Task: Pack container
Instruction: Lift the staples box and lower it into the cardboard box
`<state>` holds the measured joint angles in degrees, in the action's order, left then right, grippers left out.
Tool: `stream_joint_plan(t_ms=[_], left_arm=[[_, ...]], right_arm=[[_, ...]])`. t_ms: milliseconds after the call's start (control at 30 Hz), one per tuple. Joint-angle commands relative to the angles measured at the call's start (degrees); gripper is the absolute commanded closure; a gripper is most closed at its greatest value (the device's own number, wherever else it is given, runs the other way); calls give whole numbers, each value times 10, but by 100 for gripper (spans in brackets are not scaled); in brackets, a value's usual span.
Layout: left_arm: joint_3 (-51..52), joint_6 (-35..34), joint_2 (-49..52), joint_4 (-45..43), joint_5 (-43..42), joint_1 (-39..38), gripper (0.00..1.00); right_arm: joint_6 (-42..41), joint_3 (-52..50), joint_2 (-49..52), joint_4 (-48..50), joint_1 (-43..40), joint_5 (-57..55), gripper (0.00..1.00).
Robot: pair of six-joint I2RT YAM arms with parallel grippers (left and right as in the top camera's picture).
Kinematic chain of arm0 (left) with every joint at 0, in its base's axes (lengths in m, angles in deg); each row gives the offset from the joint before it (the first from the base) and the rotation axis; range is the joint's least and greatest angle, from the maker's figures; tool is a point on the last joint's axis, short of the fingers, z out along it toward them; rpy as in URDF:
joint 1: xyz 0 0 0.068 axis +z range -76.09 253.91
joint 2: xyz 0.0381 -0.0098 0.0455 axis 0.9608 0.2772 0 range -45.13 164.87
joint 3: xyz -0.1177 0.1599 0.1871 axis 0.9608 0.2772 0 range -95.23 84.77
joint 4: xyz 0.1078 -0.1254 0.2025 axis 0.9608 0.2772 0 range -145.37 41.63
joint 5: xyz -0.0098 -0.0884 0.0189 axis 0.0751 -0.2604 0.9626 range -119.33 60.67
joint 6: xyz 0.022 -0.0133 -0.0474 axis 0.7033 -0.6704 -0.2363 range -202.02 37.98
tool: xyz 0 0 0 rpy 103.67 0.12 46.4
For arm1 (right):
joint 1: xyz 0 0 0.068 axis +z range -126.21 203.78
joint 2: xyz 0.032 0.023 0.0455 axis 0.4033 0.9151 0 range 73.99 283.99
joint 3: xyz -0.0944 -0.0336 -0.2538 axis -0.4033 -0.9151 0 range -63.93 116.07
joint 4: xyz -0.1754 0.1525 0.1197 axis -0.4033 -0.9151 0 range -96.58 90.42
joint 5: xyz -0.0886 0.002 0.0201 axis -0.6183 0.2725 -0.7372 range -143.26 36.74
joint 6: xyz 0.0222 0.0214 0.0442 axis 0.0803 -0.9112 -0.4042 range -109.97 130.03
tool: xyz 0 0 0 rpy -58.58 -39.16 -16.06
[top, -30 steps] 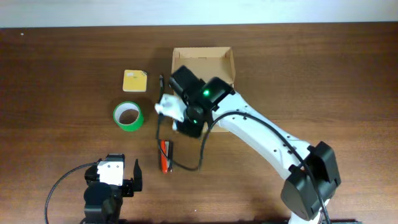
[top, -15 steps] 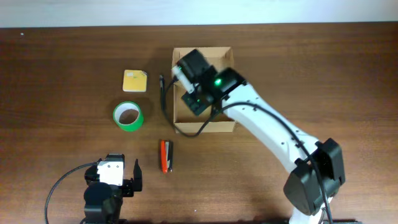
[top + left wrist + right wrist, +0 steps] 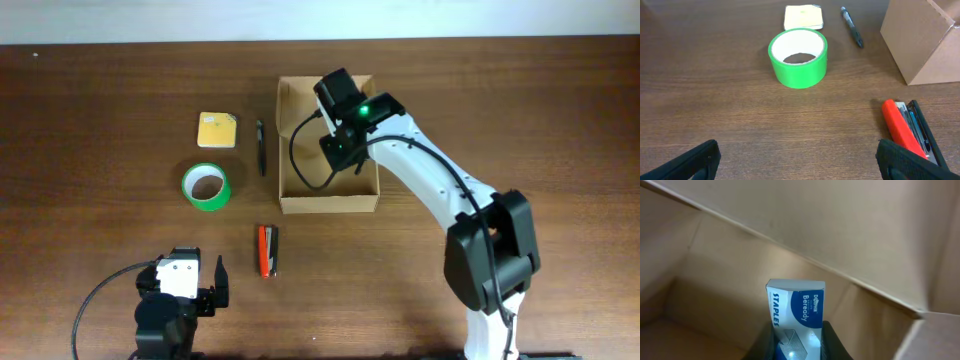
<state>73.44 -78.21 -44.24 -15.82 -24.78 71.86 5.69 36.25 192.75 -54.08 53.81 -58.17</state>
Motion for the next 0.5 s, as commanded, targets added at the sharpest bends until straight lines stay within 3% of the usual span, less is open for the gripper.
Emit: stream_joint_plan(t_ms=[0, 467], left_arm=[[2, -3, -6, -3, 4, 4, 0], [2, -3, -6, -3, 4, 4, 0]], right_arm=[[-33, 0, 10, -1, -1, 1, 84], [-39, -69, 16, 44, -13, -3, 83]])
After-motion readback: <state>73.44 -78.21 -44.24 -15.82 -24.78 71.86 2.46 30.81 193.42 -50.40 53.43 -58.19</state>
